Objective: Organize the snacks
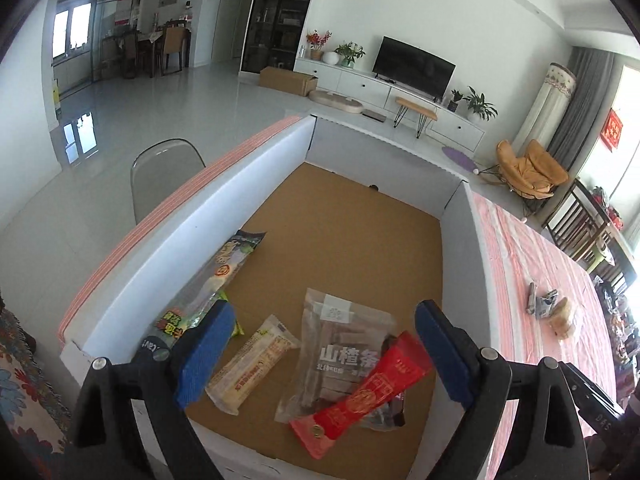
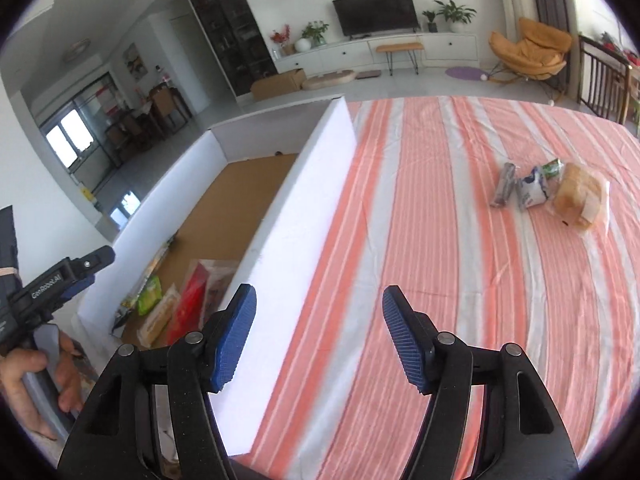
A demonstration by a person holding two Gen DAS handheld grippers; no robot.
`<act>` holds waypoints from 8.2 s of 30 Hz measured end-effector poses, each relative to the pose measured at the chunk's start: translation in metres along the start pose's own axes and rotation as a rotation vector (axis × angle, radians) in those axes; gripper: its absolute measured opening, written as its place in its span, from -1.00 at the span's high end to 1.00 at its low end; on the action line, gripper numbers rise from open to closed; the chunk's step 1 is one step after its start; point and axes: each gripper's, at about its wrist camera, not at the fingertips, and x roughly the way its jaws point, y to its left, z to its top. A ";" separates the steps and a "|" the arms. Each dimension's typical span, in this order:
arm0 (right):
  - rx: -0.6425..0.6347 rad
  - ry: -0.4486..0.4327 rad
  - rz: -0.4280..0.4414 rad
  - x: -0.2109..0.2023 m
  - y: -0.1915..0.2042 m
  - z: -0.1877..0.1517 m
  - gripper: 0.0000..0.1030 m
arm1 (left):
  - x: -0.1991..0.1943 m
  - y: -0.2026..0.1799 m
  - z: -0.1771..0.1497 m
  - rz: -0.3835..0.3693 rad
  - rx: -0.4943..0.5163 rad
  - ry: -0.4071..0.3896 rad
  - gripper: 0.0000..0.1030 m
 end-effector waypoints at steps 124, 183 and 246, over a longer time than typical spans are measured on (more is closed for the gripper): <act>0.394 -0.022 -0.675 -0.029 -0.229 -0.070 -0.72 | 0.153 -0.288 -0.124 -0.161 0.552 0.212 -0.93; 0.350 -0.199 -0.583 -0.060 -0.214 -0.060 -0.69 | 0.156 -0.289 -0.123 -0.152 0.548 0.213 -1.00; 0.368 0.197 -0.436 0.099 -0.269 0.093 -0.51 | 0.156 -0.288 -0.123 -0.153 0.547 0.213 -1.00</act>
